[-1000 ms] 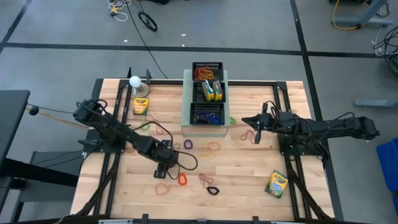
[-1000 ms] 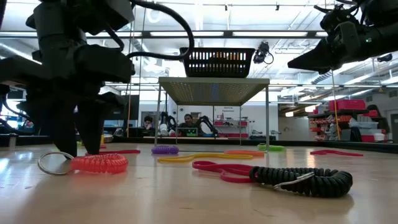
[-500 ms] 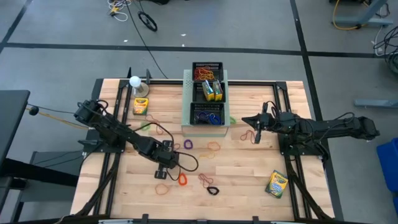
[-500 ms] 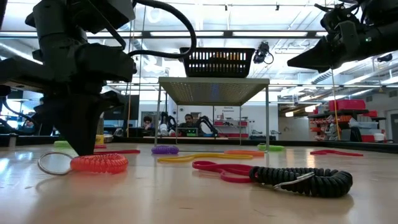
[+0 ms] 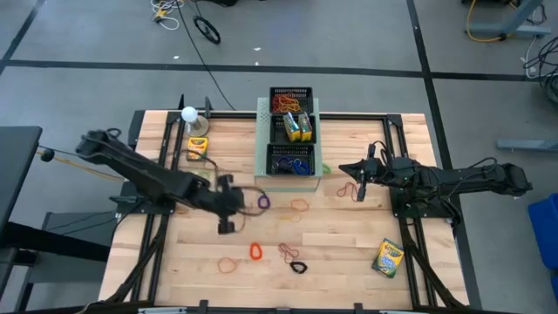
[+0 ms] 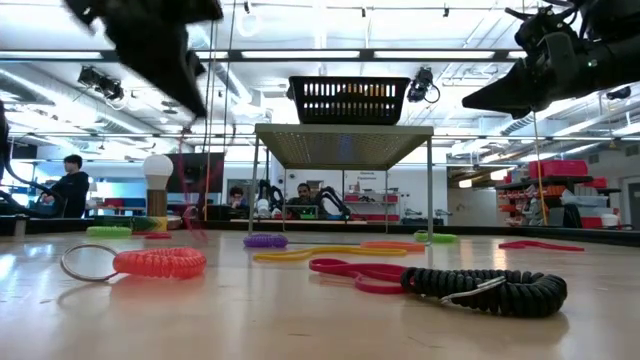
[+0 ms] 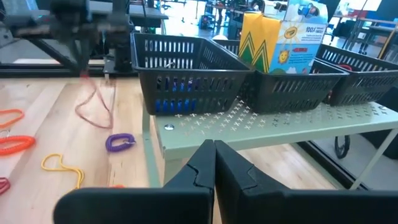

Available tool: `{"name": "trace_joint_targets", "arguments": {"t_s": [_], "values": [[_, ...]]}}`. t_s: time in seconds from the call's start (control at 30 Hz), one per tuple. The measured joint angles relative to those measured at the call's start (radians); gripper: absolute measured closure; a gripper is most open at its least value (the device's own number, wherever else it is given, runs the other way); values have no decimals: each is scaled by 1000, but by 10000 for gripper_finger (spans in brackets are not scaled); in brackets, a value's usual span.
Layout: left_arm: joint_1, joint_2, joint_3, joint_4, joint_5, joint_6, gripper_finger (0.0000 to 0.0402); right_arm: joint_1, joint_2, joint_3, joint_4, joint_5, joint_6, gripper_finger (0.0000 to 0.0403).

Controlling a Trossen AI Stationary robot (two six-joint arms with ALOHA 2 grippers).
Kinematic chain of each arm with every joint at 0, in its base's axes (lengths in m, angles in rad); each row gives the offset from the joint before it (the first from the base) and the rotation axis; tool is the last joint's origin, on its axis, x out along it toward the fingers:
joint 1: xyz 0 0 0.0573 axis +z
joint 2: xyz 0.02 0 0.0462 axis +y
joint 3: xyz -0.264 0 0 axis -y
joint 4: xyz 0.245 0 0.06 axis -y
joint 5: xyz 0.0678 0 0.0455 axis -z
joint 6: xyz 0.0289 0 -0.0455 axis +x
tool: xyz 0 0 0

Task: Pick & Place Office Desk Supplies
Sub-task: Put the red rubber band into the top black bin on the shelf

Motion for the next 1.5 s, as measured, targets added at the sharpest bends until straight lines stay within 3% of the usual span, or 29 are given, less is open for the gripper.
{"name": "trace_joint_targets", "arguments": {"t_s": [0.17,0.3,0.47,0.6,0.77,0.9,1.23,1.5], "values": [[26,-206,0,-20,-181,-25,398,0,0,-7,-8,-24,46,398],[119,-342,0,14,-297,22,398,0,0,-11,-8,-31,81,398],[329,-411,0,201,-311,220,398,0,0,-11,-12,-31,116,398],[561,-384,1,431,-81,387,398,0,0,-11,-12,-35,116,398],[832,-269,13,690,274,410,398,0,0,-11,-12,-35,116,398],[956,-108,124,739,456,390,398,0,0,-11,-12,-35,119,398],[1049,316,521,717,644,389,398,0,0,-11,-12,-34,119,398],[1051,486,636,646,701,361,397,0,-1,-31,8,-34,119,398]]}}
